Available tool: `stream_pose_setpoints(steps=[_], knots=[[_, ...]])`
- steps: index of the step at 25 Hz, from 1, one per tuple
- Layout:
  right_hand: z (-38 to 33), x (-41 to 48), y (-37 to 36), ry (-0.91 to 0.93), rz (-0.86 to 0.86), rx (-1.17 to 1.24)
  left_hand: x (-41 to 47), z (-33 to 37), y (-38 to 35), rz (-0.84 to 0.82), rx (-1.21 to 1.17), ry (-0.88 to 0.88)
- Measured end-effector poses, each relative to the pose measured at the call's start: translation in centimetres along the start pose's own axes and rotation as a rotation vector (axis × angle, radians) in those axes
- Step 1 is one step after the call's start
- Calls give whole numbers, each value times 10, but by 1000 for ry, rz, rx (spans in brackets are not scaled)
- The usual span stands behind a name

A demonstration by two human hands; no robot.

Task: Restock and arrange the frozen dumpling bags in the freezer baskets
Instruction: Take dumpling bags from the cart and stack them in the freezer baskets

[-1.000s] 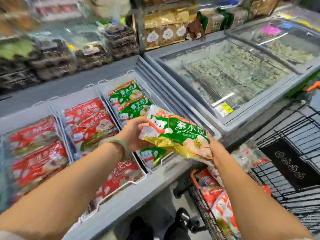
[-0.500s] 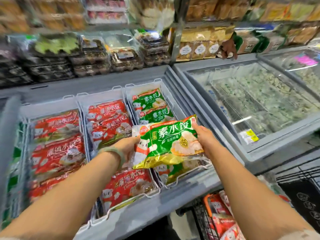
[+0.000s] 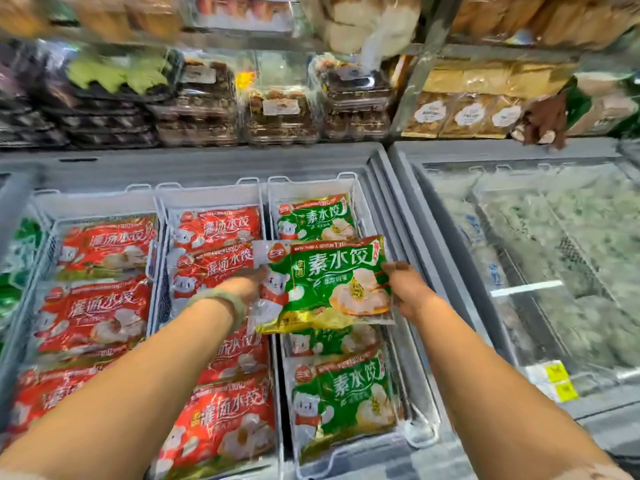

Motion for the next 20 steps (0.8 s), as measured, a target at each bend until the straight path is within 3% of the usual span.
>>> stream_pose_setpoints(steps=[14, 20], knots=[[-41, 155, -72, 54, 82, -189, 132, 62, -60, 73, 51, 100], [-69, 211, -110, 170, 97, -304, 183, 93, -78, 141, 57, 47]])
Point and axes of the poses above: each hand's wrist, its own x-axis towards the middle knuckle, its own y-axis out of the back of the hand, z = x × y, the point moved 2 cm from there along x, towards the middle knuckle, and after that the axes turned 12 degrees about z, right-handed, at the moved point
